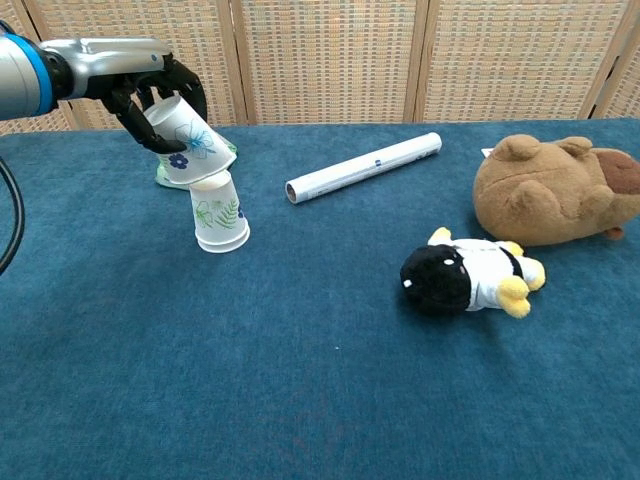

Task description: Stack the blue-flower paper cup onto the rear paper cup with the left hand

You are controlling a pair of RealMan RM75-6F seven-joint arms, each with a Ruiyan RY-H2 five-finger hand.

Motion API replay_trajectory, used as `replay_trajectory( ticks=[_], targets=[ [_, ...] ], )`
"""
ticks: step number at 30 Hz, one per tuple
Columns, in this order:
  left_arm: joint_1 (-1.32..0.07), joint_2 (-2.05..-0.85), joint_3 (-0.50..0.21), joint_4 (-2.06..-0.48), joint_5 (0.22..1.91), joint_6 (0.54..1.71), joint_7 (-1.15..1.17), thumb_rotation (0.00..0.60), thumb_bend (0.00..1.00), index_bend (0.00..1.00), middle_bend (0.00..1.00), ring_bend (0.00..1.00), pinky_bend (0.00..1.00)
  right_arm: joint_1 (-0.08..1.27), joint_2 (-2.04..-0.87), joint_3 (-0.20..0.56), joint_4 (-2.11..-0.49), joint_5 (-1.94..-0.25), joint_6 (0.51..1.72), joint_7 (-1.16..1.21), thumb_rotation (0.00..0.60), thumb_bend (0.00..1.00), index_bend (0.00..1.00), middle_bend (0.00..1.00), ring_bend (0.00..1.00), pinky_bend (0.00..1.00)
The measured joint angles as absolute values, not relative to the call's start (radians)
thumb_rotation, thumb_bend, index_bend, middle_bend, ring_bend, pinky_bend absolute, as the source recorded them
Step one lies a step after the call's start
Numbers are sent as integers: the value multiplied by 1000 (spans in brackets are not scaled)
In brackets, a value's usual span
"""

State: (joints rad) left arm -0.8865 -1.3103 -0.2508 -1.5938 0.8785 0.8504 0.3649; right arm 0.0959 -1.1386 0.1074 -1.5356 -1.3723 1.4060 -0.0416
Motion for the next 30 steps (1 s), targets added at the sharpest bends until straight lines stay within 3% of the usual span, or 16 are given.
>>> replay_trajectory(
  ticks=[16,22,24,26,29,30],
  targets=[
    [-931,-1335,-226,-1553,797,844,405,600,405,415,294,284,374,94,-1131,110,-1538,-1369,1407,-27,600,0,0,0,0,0],
    [-939,-1346,-220,-1544,805,844,397,600,405,353,206,205,349,93,-1129,110,-1540,-1369,1407,-24,600,0,0,0,0,0],
    [-942,-1355,-216,-1537,809,850,398,600,404,285,101,97,261,93,-1128,111,-1541,-1368,1408,-24,600,0,0,0,0,0],
    [-946,-1356,-213,-1536,800,848,405,600,393,148,20,17,148,93,-1128,110,-1542,-1368,1408,-24,600,0,0,0,0,0],
    [-950,-1355,-214,-1546,783,839,401,600,325,4,0,0,23,93,-1128,111,-1541,-1367,1407,-24,600,0,0,0,0,0],
    [-949,-1354,-216,-1548,786,840,393,600,303,0,0,0,1,93,-1128,111,-1541,-1366,1407,-23,600,0,0,0,0,0]
  ],
)
